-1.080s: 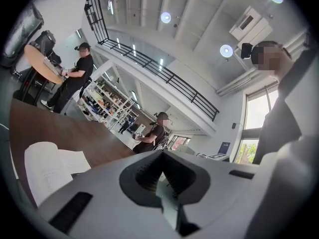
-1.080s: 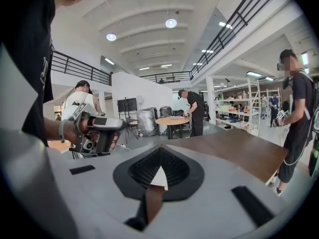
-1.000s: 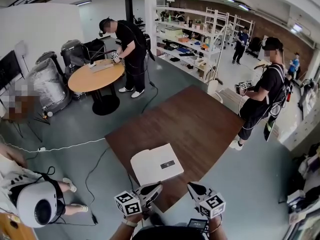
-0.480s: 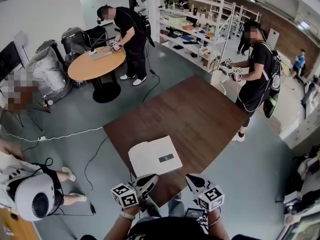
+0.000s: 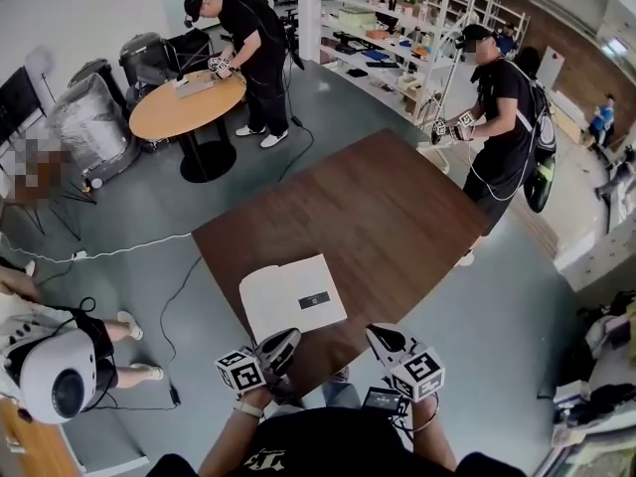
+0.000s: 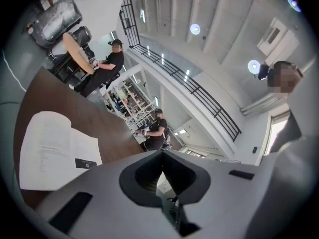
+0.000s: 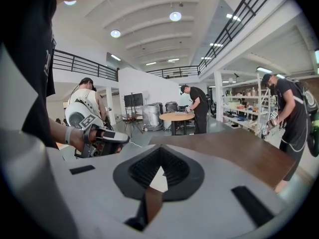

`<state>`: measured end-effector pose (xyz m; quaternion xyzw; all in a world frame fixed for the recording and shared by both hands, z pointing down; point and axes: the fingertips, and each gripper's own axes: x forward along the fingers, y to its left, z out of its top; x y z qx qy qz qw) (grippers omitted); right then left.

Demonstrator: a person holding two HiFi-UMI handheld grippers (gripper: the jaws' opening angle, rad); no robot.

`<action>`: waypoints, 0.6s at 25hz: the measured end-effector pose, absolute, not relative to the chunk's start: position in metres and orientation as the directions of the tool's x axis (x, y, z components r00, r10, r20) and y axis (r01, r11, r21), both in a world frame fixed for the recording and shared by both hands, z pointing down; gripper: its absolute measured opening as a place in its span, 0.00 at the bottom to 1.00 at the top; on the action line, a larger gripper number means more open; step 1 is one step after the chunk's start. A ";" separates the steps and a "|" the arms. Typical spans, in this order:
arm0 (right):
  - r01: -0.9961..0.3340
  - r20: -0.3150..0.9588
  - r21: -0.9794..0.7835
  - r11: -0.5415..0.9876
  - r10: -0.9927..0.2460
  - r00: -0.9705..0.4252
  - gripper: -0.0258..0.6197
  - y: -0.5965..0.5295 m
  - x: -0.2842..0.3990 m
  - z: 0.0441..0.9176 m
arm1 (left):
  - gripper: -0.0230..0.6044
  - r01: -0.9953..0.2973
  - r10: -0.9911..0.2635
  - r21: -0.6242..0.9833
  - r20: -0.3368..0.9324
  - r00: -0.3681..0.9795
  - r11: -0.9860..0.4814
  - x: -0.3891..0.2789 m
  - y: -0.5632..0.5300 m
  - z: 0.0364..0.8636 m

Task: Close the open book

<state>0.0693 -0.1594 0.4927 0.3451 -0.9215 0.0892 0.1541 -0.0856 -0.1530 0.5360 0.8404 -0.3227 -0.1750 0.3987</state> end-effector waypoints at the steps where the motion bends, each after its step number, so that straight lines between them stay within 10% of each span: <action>1: -0.667 0.352 -0.060 0.743 -0.609 -0.710 0.02 -0.160 0.074 0.493 | 0.04 -0.389 -0.682 0.796 -0.039 0.730 -0.463 -0.082 -0.155 0.541; 15: -0.687 0.441 -0.054 0.725 -0.600 -0.668 0.02 -0.144 0.117 0.514 | 0.05 -0.079 -0.760 0.966 -0.144 0.634 -0.248 -0.068 -0.167 0.614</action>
